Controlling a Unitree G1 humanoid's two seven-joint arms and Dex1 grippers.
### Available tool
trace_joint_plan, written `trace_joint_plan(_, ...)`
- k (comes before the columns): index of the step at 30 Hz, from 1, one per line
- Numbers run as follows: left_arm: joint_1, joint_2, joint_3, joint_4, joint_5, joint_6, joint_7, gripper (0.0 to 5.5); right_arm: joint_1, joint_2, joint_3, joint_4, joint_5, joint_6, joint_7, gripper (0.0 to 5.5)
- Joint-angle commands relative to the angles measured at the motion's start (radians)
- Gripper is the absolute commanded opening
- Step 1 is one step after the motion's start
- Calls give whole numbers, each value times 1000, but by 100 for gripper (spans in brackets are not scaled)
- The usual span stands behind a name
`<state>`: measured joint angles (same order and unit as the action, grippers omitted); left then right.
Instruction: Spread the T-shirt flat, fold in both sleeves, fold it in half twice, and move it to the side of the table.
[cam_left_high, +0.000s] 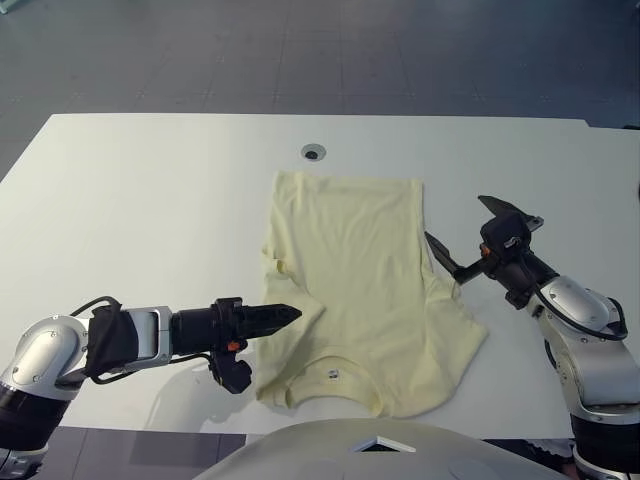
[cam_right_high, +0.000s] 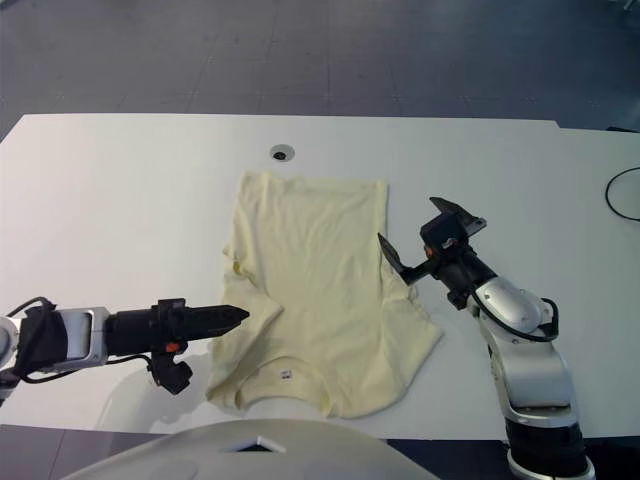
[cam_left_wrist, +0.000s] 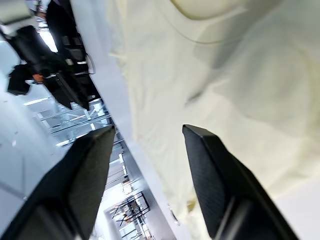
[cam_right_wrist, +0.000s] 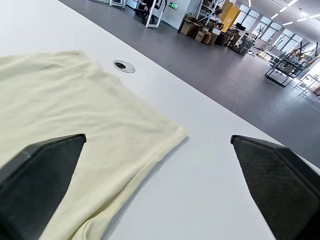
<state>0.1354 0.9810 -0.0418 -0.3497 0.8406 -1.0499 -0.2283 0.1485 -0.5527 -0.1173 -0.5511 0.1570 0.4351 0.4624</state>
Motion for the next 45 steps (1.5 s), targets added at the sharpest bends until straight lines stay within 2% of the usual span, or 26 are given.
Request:
trace_joint_plan(1, 96, 8, 95, 9, -174, 51, 6, 327, 49, -3, -70, -66, 70, 63, 18, 540)
trace_joint_plan(7, 219, 1, 66, 104, -491, 163, -71, 427, 168, -73, -219, -176, 138, 126, 79, 540)
trace_joint_plan(13, 282, -67, -10, 144, -544, 233, -133, 526, 255, -108, -394, -227, 356, 394, 136, 540)
trace_joint_plan(18, 326, -122, -5, 113, -565, 285, -139, 536, 222, -27, -555, -203, 659, 806, 49, 540)
trace_joint_plan(22, 360, -143, 11, 92, -569, 296, -141, 536, 179, 28, -644, -175, 759, 1023, -24, 540)
trace_joint_plan(26, 373, -153, 29, 86, -561, 301, -147, 536, 162, 47, -640, -180, 753, 1127, -76, 540)
trace_joint_plan(32, 401, -156, 63, 81, -549, 296, -150, 540, 175, 62, -596, -180, 694, 1150, -123, 439)
trace_joint_plan(45, 439, -185, 84, 46, -543, 295, -163, 540, 235, 43, -474, -215, 644, 1131, -108, 228)
